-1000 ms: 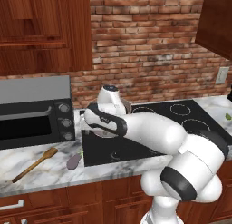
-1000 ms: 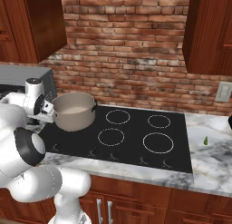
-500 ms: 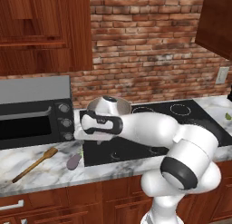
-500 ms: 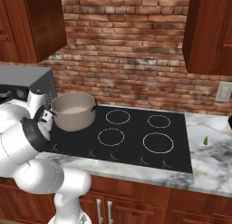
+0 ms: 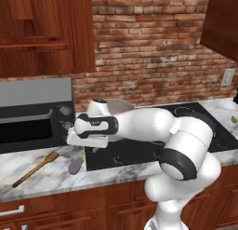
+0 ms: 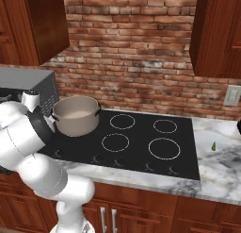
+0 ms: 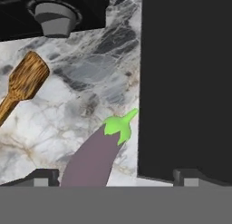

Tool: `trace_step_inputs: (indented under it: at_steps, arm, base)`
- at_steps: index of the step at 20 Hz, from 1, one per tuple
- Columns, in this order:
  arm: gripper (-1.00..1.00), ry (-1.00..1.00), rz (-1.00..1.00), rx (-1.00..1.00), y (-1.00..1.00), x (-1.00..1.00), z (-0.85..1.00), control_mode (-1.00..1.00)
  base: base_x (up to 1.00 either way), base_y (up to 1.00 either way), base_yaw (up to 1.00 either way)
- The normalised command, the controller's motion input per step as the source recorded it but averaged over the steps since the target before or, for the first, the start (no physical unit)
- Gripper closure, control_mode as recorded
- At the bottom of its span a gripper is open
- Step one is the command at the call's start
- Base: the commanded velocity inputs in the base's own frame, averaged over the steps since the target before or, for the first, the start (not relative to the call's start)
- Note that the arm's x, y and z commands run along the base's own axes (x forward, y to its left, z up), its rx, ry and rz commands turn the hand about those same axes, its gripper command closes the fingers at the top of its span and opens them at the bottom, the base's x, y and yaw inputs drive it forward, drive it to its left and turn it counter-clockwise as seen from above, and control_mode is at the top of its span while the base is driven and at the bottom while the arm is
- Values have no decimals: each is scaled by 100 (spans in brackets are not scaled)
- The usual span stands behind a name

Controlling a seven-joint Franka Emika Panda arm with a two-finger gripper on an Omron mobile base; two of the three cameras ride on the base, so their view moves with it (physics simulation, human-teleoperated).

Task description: Put the eggplant and lemon wedge in the pot. Retrieve the spatula and lightly stir the vegetables in the pot.

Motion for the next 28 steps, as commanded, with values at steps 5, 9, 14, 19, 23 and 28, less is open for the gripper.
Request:
trace_step_inputs:
  at_steps: [5, 9, 14, 19, 23, 28]
  arm:
    - [-100, 26, -13, -24, 7, 0, 12, -100]
    - [-100, 3, -5, -5, 0, 0, 0, -100]
    - [-100, 1, -5, 0, 1, 0, -10, -100]
    - [-100, 1, -7, -1, 17, 0, -25, -100]
    - [-100, 0, -4, -1, 9, -10, -5, -100]
    - [-100, 0, 0, 0, 1, -20, -26, -100]
  base:
    - [0, 0, 0]
    - [0, 0, 0]
    - [0, 0, 0]
    - [0, 0, 0]
    - [0, 0, 0]
    - [0, 0, 0]
